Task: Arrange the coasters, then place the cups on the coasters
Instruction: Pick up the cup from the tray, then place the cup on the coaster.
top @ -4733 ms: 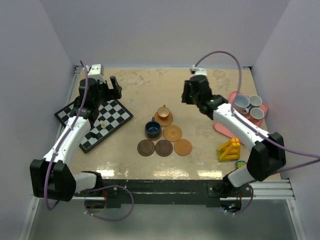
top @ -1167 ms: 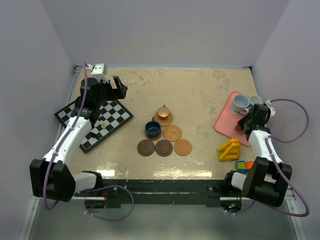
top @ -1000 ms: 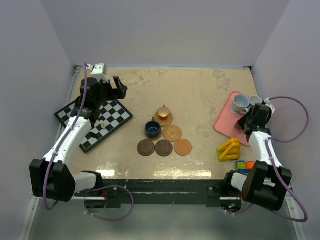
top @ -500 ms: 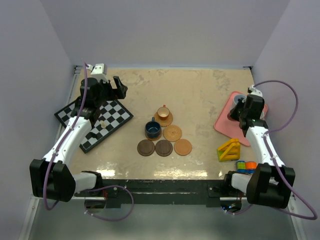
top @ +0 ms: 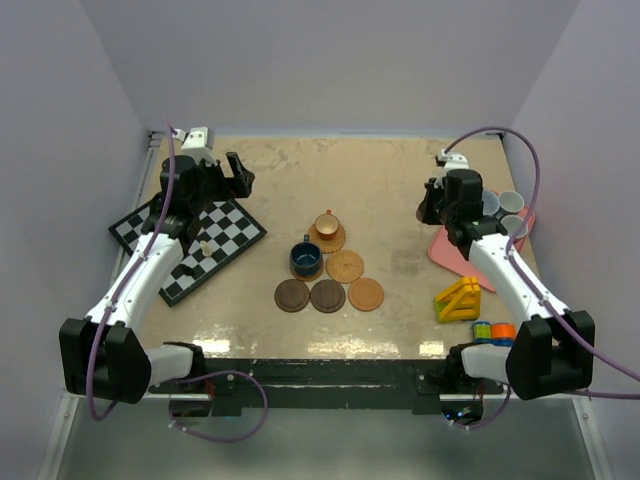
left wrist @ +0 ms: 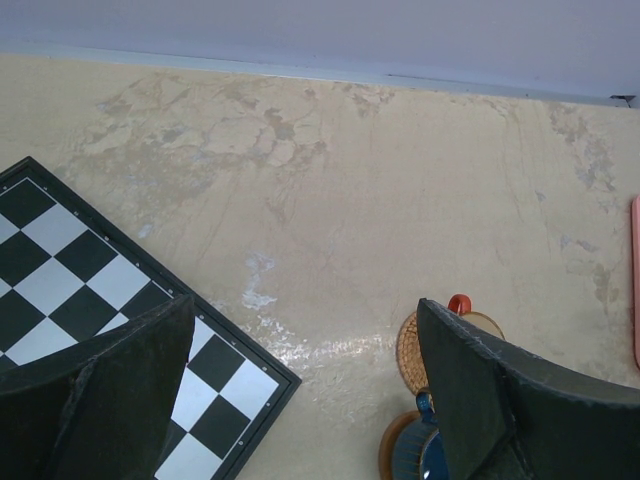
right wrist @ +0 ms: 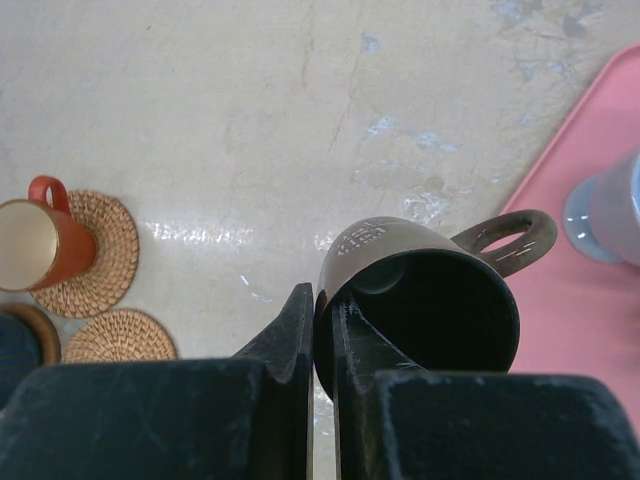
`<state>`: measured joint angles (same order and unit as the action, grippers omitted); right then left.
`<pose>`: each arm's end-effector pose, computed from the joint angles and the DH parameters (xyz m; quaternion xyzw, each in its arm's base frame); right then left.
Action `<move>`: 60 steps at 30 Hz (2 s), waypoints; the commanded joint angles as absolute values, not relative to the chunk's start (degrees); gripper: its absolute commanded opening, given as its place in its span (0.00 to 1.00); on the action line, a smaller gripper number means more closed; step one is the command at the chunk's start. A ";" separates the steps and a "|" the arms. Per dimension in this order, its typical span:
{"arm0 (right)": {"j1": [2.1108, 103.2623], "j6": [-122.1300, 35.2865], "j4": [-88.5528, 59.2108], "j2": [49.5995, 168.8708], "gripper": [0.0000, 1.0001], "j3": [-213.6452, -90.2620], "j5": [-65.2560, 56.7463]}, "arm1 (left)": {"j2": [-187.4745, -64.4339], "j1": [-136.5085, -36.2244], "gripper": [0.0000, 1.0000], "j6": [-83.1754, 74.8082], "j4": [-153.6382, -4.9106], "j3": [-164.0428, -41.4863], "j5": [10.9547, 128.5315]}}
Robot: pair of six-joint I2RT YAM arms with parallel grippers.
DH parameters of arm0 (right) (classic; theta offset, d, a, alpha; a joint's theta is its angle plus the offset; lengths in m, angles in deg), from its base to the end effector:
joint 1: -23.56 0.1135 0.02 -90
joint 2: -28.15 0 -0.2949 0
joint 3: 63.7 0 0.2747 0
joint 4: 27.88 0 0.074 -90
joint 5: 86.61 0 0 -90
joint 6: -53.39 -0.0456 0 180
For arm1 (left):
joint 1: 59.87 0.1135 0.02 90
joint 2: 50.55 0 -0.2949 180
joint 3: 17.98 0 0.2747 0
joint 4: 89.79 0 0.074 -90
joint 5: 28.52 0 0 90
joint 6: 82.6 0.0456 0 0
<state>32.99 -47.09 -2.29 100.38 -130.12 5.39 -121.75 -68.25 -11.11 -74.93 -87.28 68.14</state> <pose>0.3015 0.0485 0.3042 0.0165 0.8718 0.0696 0.4846 0.3096 -0.0510 0.3492 -0.0362 0.8012 -0.1838 0.5683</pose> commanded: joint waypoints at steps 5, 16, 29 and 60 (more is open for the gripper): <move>42.52 -40.30 -1.91 102.16 0.00 -133.88 3.56 | -121.65 -68.48 0.96 -10.71 -77.35 -89.13 67.81; 61.51 -39.33 5.12 109.45 0.00 -139.69 7.24 | -121.56 -68.57 0.96 -10.10 -77.26 -89.48 67.37; 70.23 -41.88 5.30 112.61 0.00 -138.64 10.77 | -121.47 -68.66 0.96 -9.92 -77.26 -89.48 67.02; 71.11 -35.11 1.87 118.59 0.00 -140.74 11.03 | -122.09 -69.01 0.96 -9.74 -77.26 -89.39 66.76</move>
